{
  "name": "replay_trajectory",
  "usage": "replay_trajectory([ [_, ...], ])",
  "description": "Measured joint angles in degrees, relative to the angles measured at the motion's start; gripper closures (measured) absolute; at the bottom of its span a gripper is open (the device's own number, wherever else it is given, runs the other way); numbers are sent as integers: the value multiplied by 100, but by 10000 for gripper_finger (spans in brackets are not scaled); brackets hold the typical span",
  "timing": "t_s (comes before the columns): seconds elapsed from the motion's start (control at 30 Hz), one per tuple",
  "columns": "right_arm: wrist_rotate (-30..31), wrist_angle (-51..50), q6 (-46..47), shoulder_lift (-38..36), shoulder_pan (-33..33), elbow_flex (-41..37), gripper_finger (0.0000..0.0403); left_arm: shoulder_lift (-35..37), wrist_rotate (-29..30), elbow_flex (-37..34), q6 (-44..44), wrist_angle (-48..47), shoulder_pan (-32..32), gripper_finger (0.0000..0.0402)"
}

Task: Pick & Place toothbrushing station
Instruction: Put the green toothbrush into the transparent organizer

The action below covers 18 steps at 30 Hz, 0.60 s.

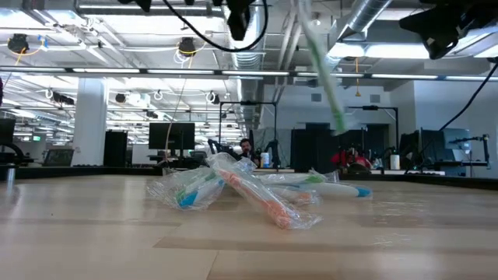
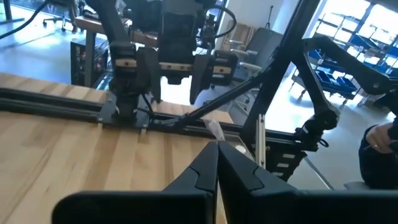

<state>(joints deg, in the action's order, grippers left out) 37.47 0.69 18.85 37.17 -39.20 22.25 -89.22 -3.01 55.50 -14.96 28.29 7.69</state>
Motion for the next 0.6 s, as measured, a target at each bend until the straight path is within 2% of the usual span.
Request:
replay_trajectory([
  [0.4, 0, 301, -324, 160, 8, -1, 221, -800, -150, 1012, 316, 22, -16, 401],
  [0.6, -17, 655, -584, 388, 225, 1, 221, -1035, -187, 1306, 435, 14, -38, 401],
])
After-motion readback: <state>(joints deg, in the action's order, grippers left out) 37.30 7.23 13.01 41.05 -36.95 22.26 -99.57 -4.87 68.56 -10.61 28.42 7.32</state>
